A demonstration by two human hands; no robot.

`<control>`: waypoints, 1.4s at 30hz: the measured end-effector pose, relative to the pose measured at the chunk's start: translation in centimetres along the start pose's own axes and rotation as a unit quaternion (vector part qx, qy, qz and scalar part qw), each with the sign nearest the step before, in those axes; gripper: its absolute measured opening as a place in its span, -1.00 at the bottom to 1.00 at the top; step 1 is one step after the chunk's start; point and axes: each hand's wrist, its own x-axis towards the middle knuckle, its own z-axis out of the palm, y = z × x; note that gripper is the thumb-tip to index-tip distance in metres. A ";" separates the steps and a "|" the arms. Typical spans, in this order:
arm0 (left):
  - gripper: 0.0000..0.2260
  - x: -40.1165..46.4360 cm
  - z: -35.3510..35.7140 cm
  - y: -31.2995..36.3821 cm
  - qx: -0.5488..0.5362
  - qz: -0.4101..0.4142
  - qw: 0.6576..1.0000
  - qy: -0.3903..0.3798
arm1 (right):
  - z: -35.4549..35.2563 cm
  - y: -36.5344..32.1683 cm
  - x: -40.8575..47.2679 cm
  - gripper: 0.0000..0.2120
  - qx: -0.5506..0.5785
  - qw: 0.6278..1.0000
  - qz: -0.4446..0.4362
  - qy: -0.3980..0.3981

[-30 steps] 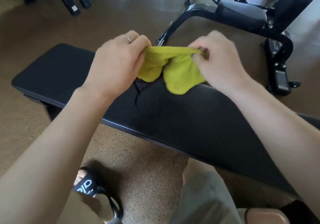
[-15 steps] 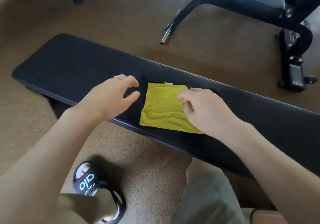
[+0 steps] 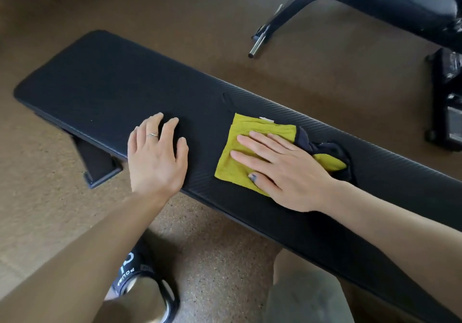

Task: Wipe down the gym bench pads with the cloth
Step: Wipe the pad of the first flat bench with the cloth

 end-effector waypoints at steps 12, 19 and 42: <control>-0.56 -0.1 0.1 -0.3 -0.006 0.011 1.000 0.024 | 0.4 0.9 9.4 -0.47 0.037 0.976 0.207 0.058; -0.57 -0.1 0.1 -0.4 -0.009 0.019 0.999 0.031 | 0.6 -4.2 0.0 -0.48 0.061 0.994 0.086 0.041; -0.44 2.0 -3.8 6.0 -0.184 0.026 0.960 -0.211 | -5.5 1.5 2.3 -0.55 0.285 0.887 0.339 0.131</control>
